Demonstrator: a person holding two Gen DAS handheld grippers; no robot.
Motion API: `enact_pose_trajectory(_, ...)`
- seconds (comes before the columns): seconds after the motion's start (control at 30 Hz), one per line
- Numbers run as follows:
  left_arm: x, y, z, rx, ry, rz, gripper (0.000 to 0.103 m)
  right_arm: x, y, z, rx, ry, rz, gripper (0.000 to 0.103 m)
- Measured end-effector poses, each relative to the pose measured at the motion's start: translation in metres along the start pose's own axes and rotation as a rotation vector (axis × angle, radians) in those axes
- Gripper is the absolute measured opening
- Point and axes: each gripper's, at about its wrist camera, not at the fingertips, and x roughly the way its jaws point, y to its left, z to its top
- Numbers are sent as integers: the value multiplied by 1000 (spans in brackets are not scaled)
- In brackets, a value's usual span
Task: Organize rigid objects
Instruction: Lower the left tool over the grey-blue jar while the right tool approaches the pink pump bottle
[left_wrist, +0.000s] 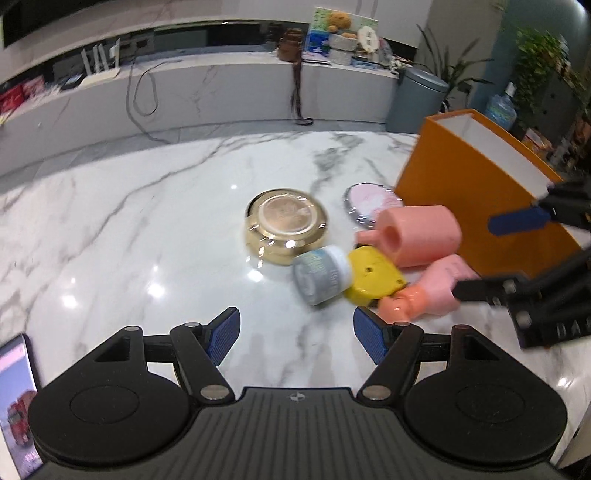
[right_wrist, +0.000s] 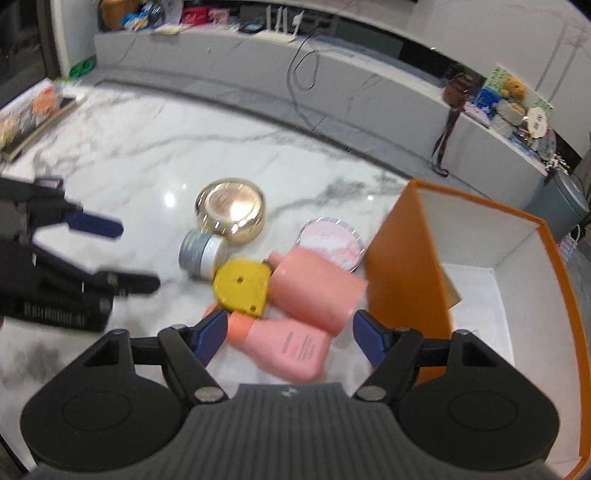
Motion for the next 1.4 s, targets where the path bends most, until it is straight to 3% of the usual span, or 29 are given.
enact_pose_trajectory(0.37,12,14,-1,-54,3,-30,83,31,18,-15,-113,101,46,74)
enact_pose_trajectory(0.7,24,-5,6,-35,-3,-52,83,42,21,-14,-172,65,17,74)
enact_pose_trajectory(1.0,33,-10,9,-51,-1,-55,83,53,36,-24,-363,37,-62,76)
enact_pose_trajectory(1.17,35,-9,8,-56,4,-50,83,48,31,-20,-349,71,-42,66)
enact_pose_trajectory(1.27,33,-9,8,-53,4,-49,83,37,23,-17,-281,102,37,62)
enact_pose_trajectory(1.4,36,-9,8,-60,8,-53,83,27,20,-18,-278,48,39,63)
